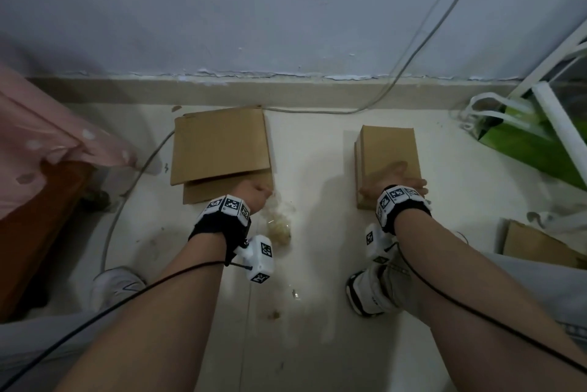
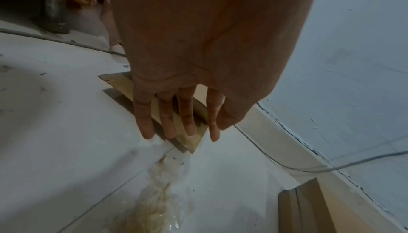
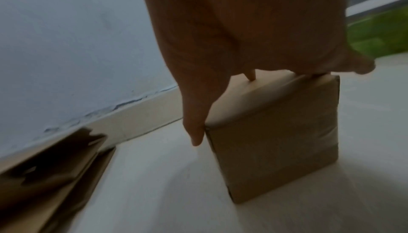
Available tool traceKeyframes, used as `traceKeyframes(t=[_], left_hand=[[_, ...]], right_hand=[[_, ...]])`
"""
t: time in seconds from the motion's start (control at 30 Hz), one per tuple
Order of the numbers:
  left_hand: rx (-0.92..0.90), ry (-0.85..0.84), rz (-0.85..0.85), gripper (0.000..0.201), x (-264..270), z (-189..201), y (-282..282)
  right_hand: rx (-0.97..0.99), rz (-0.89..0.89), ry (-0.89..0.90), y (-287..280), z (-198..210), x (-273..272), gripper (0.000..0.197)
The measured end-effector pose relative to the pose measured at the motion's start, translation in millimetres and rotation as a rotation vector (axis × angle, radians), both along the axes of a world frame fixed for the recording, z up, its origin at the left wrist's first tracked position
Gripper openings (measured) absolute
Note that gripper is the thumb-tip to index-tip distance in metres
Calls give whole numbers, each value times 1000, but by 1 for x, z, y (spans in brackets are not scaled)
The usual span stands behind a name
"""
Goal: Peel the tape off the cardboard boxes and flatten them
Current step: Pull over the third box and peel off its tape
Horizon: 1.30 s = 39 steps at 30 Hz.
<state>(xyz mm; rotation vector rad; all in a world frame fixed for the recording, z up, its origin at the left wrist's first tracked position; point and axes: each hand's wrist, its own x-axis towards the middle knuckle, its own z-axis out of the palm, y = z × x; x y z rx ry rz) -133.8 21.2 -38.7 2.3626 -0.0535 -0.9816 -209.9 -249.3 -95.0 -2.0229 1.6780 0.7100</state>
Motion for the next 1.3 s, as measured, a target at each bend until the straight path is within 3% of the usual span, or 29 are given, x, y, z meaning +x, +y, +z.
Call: traceKeyframes(t=[0.1, 0.2, 0.3, 0.4, 0.57, 0.6, 0.7, 0.8, 0.93, 1.03, 1.1, 1.17, 1.27, 1.3], left_hand=[[-18, 15, 25, 29, 1, 4, 10], [-48, 38, 69, 25, 2, 20, 25], [-86, 12, 65, 24, 9, 49, 37], [-198, -91, 74, 38, 18, 88, 49], [-276, -74, 1, 93, 6, 135, 82], [-305, -69, 29, 94, -3, 143, 91], [-501, 11, 230, 69, -24, 146, 115], [-544, 58, 344, 70, -37, 135, 139], [-450, 70, 273, 72, -49, 120, 168], [-406, 101, 192, 62, -57, 107, 179], [-373, 86, 185, 56, -59, 94, 182], [-341, 46, 209, 50, -59, 82, 186], [-332, 40, 272, 38, -57, 60, 192], [-339, 42, 293, 36, -56, 53, 194]], right_hand=[[6, 5, -77, 7, 13, 0, 126], [160, -53, -391, 13, 36, 15, 119], [445, -93, -687, 37, 94, 30, 67], [800, -212, -788, 76, 160, 34, 55], [1089, -164, -712, 147, 204, 30, 45], [1133, -165, -701, 158, 205, 27, 45], [1243, -136, -650, 182, 202, 12, 59], [1364, -99, -564, 198, 192, -3, 68], [1280, 61, -450, 210, 189, -22, 71], [1009, 118, -522, 221, 186, -27, 36], [940, 167, -530, 229, 175, -27, 23], [909, 194, -478, 240, 158, -25, 35], [802, 302, -370, 240, 100, -6, 89], [778, 363, -350, 242, 90, -5, 89]])
